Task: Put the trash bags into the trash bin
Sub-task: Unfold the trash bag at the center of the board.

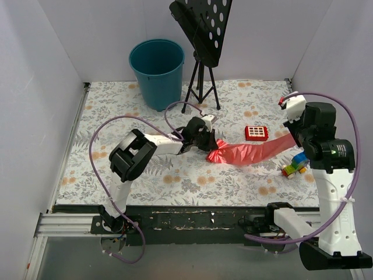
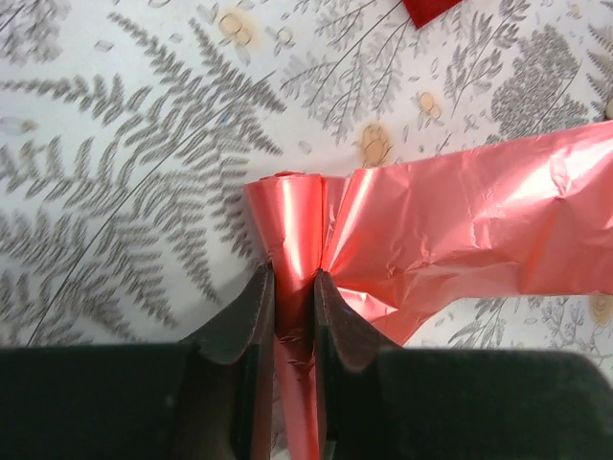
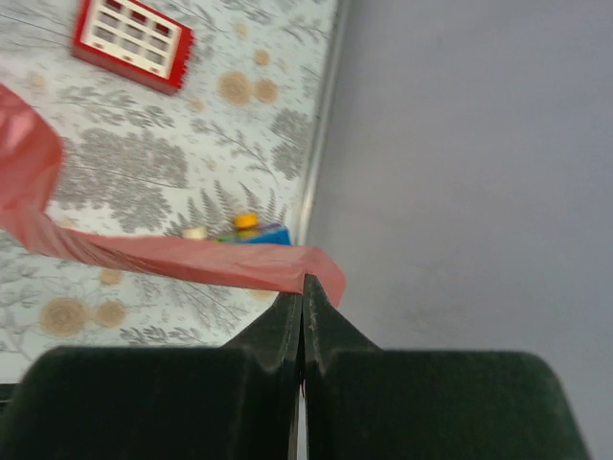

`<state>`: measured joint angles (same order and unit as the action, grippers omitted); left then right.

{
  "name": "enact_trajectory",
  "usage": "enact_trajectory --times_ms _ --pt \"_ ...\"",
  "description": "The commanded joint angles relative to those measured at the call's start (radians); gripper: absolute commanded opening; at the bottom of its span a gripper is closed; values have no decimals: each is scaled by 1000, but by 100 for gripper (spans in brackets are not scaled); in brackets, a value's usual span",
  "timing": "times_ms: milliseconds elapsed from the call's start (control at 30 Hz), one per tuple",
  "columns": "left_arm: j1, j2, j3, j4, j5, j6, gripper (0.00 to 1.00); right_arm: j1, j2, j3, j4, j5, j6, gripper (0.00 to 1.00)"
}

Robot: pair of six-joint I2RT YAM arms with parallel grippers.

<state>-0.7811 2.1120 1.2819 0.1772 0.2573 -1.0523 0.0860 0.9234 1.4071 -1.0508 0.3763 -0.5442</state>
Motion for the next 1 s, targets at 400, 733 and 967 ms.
enact_trajectory --times_ms 400,733,967 --pt "315 -443 -524 -315 -115 -20 58 260 451 188 186 -611 144 1" --pt "339 -366 -483 -260 -67 -23 66 261 425 383 121 -456 104 1" --pt "361 -320 -483 -228 -41 -48 63 259 442 526 97 -429 76 1"
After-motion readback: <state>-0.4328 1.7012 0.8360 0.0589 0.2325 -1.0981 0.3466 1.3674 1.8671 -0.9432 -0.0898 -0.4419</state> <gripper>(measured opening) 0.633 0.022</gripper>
